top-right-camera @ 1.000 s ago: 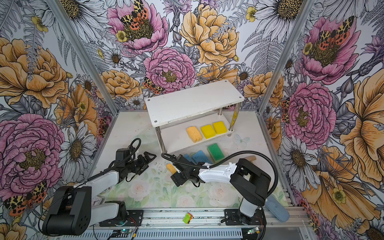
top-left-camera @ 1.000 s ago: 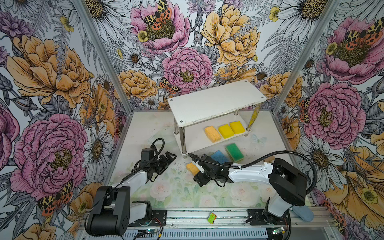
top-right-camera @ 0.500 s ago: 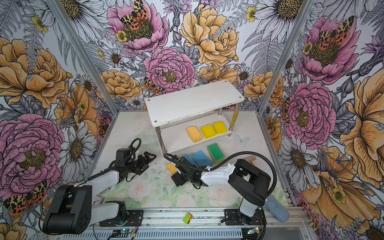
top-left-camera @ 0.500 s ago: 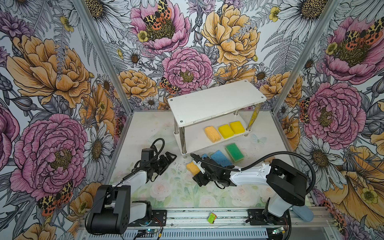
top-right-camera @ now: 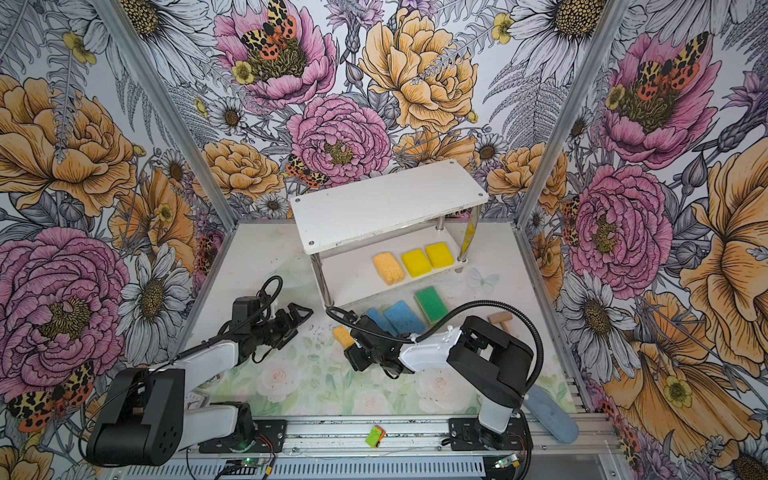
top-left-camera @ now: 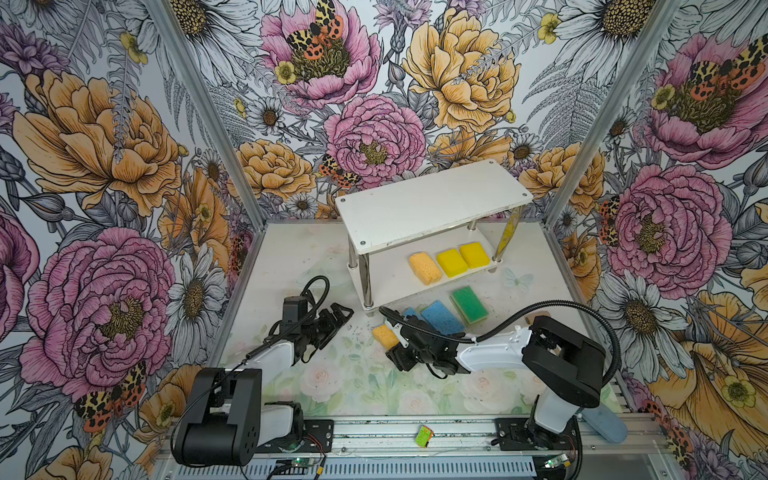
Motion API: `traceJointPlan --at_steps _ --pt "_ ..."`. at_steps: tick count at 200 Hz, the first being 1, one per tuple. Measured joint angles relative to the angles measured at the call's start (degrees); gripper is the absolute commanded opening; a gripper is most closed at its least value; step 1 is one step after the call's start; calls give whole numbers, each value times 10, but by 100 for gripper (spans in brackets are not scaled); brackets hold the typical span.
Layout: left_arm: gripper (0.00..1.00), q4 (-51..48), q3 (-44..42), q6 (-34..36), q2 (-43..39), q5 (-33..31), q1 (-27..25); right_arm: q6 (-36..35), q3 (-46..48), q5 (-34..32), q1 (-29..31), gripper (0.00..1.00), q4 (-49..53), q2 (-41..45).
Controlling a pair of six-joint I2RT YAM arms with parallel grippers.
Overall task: Place and organize the cleaning sponges onto the shelf
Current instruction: 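Lift the orange sponge and carry it under the shelf's top board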
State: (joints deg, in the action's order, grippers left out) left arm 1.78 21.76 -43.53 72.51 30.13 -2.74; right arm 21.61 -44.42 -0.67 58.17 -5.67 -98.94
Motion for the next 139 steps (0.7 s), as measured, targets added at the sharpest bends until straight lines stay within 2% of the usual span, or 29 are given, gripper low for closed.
traceJointPlan --at_steps 25,46,70,139 --pt "99 0 0 0 0 0 0 3 0 -3 0 51 0 0" --pt "99 1 0 0 0 0 0 2 0 -6 0 38 -1 0" --pt "99 1 0 0 0 0 0 5 0 -6 0 28 -2 0" --pt "99 1 0 0 0 0 0 0 0 -1 0 23 16 42"
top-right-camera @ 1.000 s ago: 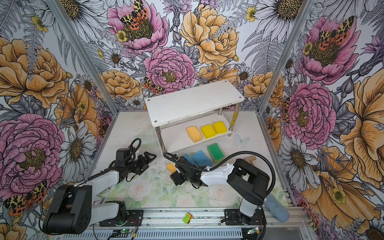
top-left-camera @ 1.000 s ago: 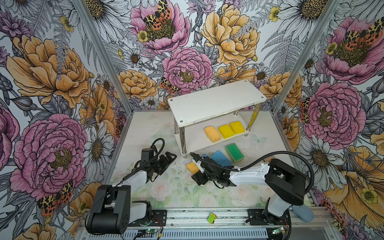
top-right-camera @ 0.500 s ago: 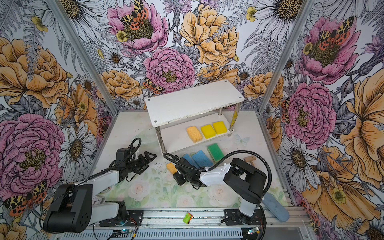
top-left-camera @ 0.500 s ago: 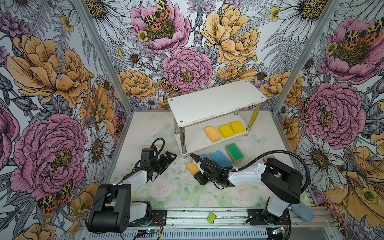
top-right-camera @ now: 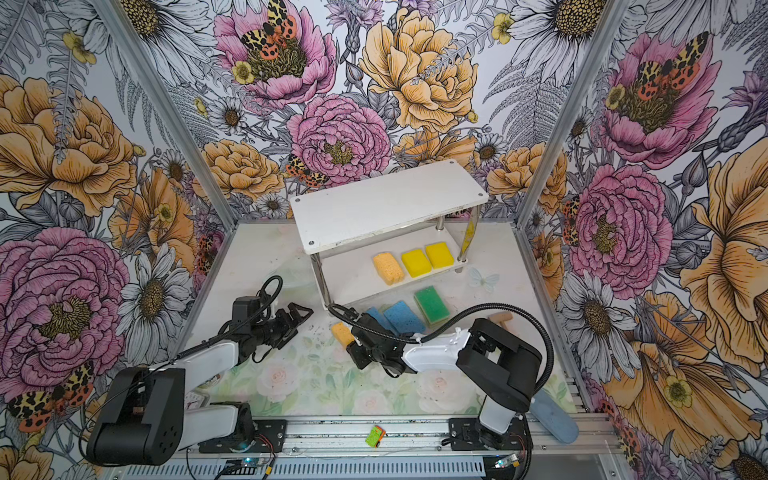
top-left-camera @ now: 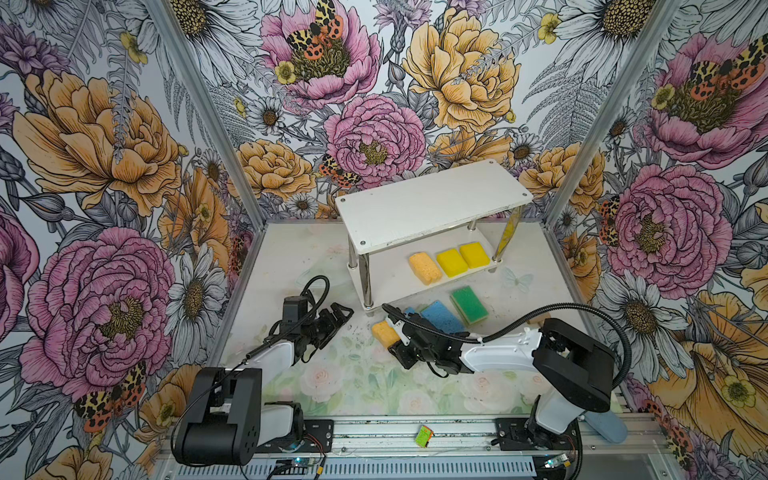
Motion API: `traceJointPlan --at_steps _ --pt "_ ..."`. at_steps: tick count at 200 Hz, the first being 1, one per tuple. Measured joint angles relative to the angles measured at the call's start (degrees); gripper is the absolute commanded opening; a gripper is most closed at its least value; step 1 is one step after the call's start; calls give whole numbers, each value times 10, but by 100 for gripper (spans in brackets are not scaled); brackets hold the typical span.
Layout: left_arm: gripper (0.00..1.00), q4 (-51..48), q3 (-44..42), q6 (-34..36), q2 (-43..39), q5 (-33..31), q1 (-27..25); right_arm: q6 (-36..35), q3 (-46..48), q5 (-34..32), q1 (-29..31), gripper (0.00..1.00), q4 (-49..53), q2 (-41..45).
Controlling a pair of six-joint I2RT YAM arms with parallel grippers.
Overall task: Place and organize the cleaning sponges onto the shelf
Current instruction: 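Lift the orange sponge and carry it under the shelf's top board, then lower the orange sponge onto the lower tier beside the first orange sponge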
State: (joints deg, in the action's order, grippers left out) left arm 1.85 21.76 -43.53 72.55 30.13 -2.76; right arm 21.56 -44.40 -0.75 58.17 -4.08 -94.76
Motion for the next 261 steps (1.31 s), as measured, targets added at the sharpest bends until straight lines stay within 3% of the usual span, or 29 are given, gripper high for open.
traceJointPlan --at_steps 50,121,162,261 --pt "99 0 0 0 0 1 0 -12 -8 1 -20 22 60 97" --pt "99 0 0 0 0 2 0 -13 -39 7 -129 22 131 188" --pt "99 0 0 0 0 3 0 -17 -90 7 -157 23 150 163" --pt "99 -1 0 0 -1 3 0 -17 -200 -10 -157 25 157 -3"
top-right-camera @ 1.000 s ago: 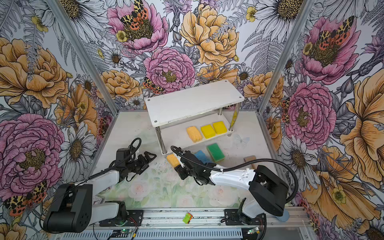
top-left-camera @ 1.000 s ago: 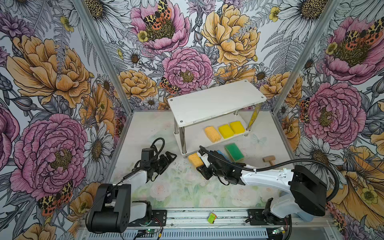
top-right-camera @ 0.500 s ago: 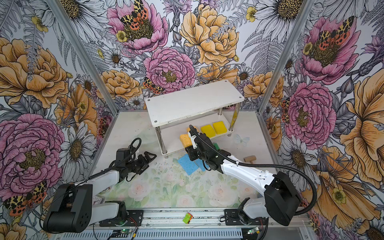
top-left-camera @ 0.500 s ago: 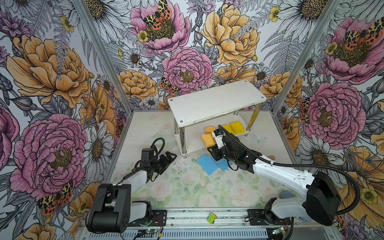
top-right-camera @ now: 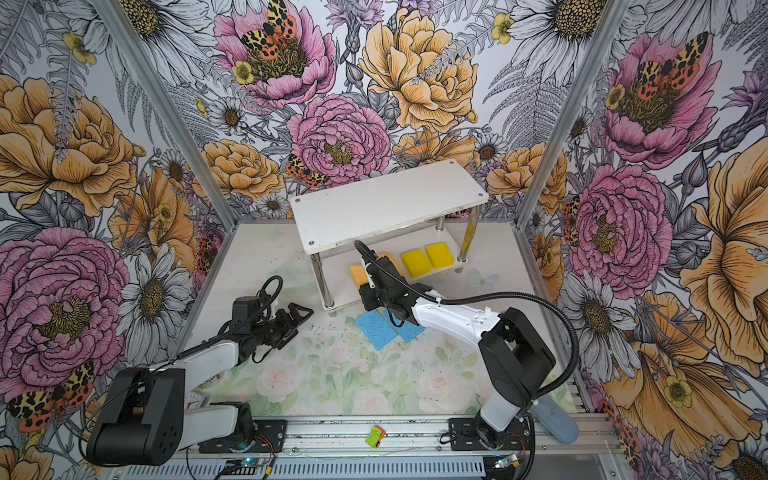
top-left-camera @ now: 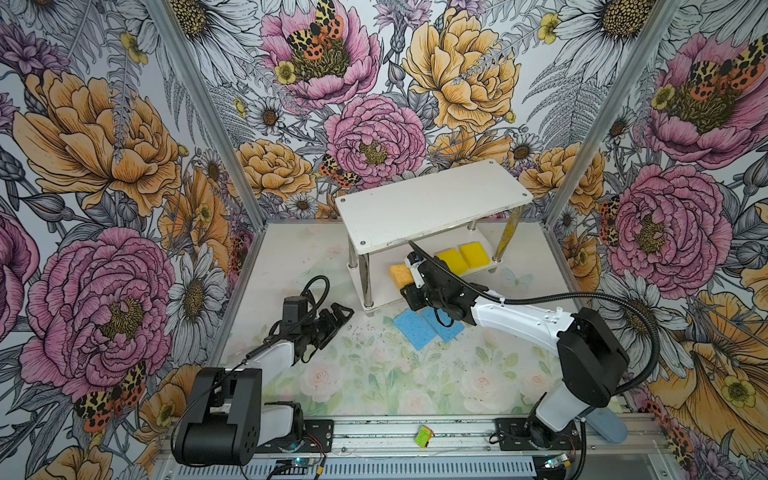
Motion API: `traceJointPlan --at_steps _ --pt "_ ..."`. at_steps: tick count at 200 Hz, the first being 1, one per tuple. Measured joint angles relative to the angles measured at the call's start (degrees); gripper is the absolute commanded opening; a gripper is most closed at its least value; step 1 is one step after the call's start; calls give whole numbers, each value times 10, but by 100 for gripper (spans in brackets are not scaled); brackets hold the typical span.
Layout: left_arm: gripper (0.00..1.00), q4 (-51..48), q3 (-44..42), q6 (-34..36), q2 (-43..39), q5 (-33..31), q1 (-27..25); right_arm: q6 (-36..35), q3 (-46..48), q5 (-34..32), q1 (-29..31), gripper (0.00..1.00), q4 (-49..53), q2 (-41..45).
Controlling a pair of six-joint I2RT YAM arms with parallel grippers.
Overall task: Place and organize the cleaning sponges onto the shelf
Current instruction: 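Lower the orange sponge onto the lower tier beside the first orange sponge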
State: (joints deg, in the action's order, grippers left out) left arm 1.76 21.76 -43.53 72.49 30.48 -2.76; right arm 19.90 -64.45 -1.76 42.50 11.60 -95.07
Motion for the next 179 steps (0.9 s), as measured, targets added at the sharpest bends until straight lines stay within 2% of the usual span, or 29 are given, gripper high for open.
traceJointPlan --at_steps 109,179 --pt "99 0 0 0 0 0 0 0 -49 -32 8 26 1 -78" --pt "99 0 0 0 0 0 0 0 -72 -40 11 27 -1 -96"
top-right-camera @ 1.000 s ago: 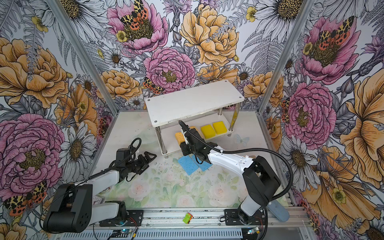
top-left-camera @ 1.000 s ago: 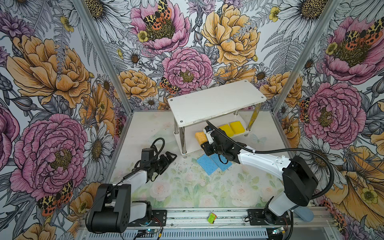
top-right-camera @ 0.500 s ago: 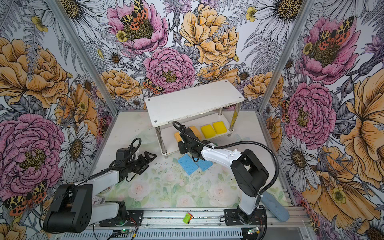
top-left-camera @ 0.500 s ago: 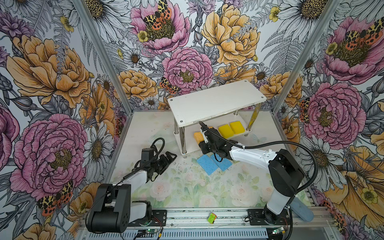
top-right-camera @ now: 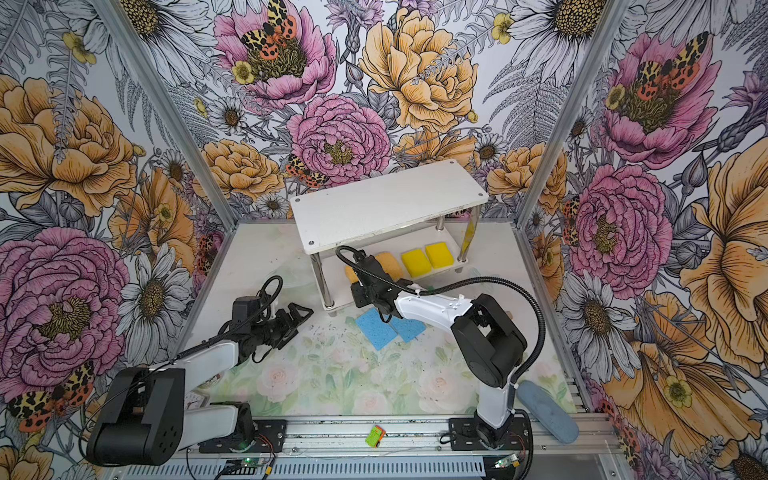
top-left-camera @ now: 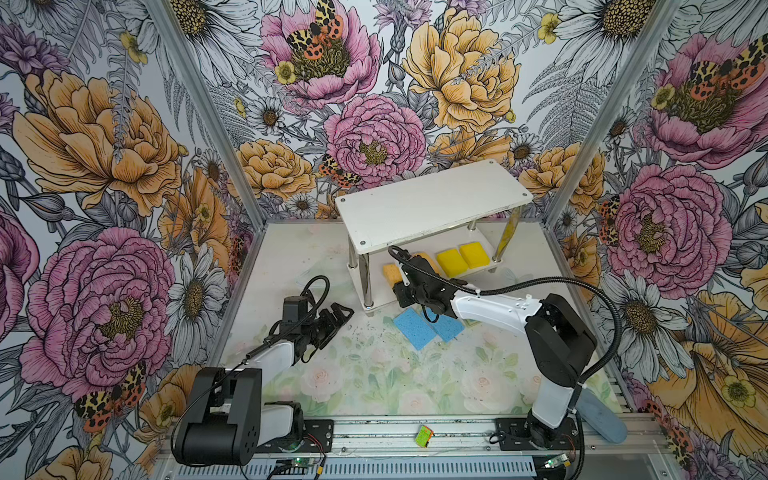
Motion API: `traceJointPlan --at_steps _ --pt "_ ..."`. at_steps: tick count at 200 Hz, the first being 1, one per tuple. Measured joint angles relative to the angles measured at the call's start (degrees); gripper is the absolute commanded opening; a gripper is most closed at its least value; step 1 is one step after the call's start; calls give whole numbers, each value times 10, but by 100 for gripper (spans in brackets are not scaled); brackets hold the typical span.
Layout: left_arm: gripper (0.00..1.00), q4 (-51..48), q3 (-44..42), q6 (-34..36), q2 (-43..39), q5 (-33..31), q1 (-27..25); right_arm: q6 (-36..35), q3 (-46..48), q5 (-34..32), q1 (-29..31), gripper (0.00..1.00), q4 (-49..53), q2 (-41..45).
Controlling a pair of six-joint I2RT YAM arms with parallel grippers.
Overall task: Place and organize the cleaning sponges onto the shelf
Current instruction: 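Lower the orange sponge onto the lower tier beside the first orange sponge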
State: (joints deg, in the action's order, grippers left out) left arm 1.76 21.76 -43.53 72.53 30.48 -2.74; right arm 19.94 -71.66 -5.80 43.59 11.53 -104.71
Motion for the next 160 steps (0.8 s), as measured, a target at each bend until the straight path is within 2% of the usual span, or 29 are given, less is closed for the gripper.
traceJointPlan --at_steps 160 --pt "99 0 0 0 0 0 2 6 -15 -18 0 34 -2 -31"
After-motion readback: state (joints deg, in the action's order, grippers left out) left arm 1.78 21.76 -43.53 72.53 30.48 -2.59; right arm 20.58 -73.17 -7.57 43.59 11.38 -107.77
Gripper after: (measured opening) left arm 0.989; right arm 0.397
